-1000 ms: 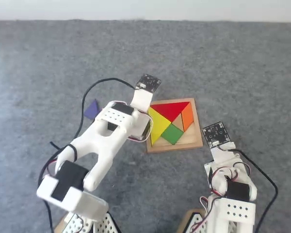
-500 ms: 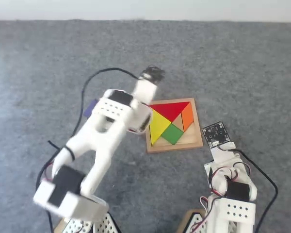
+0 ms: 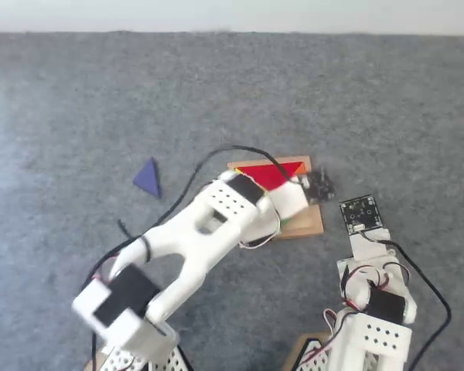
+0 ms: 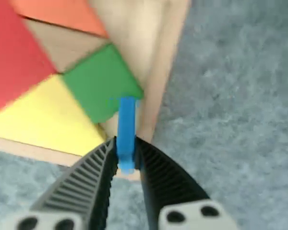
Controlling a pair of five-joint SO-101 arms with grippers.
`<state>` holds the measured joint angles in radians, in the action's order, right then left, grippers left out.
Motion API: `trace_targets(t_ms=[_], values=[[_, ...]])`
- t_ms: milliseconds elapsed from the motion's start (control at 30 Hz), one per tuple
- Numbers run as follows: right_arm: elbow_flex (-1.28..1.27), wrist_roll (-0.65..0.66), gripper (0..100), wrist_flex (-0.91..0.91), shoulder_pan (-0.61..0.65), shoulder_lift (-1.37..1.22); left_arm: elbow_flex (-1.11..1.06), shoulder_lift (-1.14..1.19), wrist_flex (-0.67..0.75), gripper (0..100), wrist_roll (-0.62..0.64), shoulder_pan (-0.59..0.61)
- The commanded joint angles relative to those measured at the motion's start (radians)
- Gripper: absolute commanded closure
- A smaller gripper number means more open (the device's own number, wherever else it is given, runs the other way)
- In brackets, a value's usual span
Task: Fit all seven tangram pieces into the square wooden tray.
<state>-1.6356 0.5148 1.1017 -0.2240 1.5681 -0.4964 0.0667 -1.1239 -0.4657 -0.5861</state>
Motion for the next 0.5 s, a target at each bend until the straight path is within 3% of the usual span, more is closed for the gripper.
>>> trace_targets(t_ms=[0,167,367,467], values=[[0.044,-0.012,96.1,-0.022,-0.013,0.010,0.059,0.087,0.023,99,-0.035,0.000],[0.044,-0.012,96.1,-0.022,-0.012,0.010,0.070,0.104,0.025,98,-0.061,-0.003],[0.044,-0.012,96.1,-0.021,0.002,0.010,0.070,0.104,0.023,86,-0.048,0.002],[0.038,-0.012,96.1,-0.015,0.038,0.010,0.082,0.104,0.023,85,-0.025,0.003]])
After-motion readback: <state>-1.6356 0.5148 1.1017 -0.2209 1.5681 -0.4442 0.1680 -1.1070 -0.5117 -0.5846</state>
